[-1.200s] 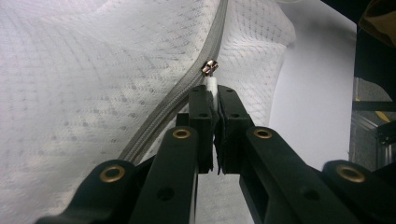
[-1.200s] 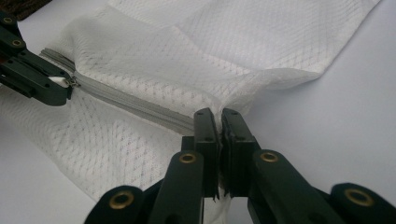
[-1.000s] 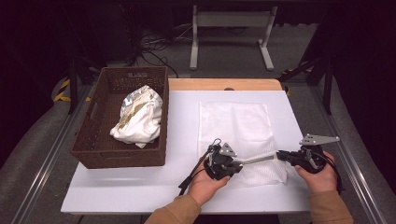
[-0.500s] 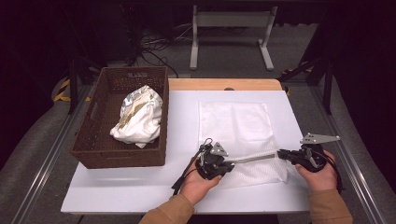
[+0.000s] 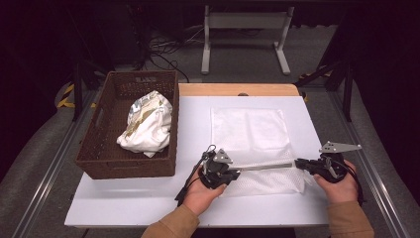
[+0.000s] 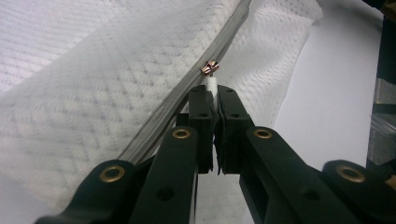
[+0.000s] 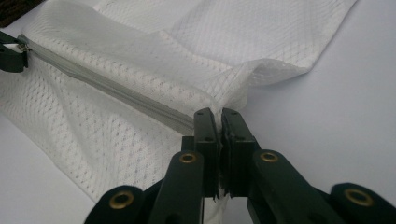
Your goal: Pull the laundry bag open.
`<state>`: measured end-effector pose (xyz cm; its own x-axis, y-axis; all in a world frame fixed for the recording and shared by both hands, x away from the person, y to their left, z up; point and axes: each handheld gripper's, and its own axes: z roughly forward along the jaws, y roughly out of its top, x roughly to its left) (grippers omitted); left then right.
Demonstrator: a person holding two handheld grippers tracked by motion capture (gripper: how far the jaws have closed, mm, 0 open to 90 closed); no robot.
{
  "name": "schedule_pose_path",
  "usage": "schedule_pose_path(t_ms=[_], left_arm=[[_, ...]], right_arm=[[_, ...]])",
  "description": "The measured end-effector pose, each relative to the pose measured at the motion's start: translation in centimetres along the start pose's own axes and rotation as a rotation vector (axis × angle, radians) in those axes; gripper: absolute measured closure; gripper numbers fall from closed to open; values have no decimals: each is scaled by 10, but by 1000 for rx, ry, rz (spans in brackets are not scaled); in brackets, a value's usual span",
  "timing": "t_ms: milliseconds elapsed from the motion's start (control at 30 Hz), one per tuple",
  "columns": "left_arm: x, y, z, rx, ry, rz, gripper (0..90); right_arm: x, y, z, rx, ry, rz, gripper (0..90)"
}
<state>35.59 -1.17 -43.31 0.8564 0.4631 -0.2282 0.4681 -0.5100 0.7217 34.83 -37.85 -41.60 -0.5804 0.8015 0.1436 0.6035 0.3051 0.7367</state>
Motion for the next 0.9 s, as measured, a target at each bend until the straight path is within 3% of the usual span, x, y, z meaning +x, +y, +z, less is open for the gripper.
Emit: schedule_pose_path(t_ms=[900], left_arm=[[27,-17,-32,-2,38,-61,867]], right_arm=[[-3,-2,0,-7,-10,10,864]])
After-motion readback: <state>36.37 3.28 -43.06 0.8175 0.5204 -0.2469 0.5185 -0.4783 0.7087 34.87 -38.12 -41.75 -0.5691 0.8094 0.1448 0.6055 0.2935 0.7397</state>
